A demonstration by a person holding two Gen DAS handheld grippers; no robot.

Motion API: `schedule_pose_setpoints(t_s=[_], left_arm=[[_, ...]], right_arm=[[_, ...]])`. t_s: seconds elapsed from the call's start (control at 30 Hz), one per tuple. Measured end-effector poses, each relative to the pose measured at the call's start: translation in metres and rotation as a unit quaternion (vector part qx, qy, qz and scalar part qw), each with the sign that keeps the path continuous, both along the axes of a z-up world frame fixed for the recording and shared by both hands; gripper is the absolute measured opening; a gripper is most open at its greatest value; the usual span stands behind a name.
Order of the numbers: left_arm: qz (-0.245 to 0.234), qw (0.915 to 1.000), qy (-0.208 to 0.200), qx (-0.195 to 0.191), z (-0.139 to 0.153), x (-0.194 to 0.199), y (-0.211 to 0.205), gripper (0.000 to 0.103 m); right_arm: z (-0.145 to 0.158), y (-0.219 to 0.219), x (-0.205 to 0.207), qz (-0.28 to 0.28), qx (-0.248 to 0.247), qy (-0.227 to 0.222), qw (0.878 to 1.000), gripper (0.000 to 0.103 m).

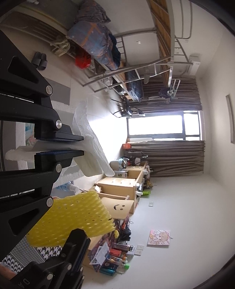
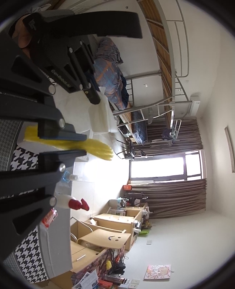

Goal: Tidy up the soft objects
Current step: 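Carry the sheet and the foam sleeve in both grippers over the white foam box, then open the left gripper to drop the plastic sheet into the box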

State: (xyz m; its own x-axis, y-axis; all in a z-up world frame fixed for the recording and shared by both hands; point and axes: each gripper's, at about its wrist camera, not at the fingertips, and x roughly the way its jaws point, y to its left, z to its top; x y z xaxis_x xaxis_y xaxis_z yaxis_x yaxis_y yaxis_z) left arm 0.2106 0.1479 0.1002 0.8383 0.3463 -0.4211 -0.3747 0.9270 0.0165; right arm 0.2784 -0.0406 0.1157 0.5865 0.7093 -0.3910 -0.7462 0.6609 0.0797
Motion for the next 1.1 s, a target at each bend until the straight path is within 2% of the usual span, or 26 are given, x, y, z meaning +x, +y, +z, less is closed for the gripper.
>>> schedule_pose_setpoints(t_s=[0.57, 0.67, 0.73, 0.8, 0.87, 1.1], left_arm=[[0.015, 0.9972, 0.057, -0.047, -0.029, 0.032, 0.035, 0.009], [0.015, 0.9960, 0.065, -0.059, -0.033, 0.034, 0.039, 0.011], [0.016, 0.9952, 0.074, -0.063, -0.037, 0.037, 0.040, 0.027], [0.023, 0.9945, 0.081, -0.063, -0.039, 0.038, 0.042, 0.072], [0.033, 0.9952, 0.073, -0.055, -0.039, 0.033, 0.043, 0.081], [0.045, 0.9954, 0.059, -0.060, -0.033, 0.014, 0.051, 0.091]], right_arm=[[-0.004, 0.013, 0.006, 0.008, -0.014, 0.010, 1.000, 0.012], [-0.004, 0.013, 0.008, 0.008, -0.013, 0.012, 1.000, 0.012], [-0.003, 0.014, 0.009, 0.008, -0.013, 0.012, 1.000, 0.012], [-0.004, 0.014, 0.010, 0.009, -0.013, 0.013, 1.000, 0.012], [-0.004, 0.014, 0.010, 0.008, -0.014, 0.014, 1.000, 0.012], [-0.006, 0.024, 0.015, 0.010, -0.019, 0.018, 1.000, 0.012]])
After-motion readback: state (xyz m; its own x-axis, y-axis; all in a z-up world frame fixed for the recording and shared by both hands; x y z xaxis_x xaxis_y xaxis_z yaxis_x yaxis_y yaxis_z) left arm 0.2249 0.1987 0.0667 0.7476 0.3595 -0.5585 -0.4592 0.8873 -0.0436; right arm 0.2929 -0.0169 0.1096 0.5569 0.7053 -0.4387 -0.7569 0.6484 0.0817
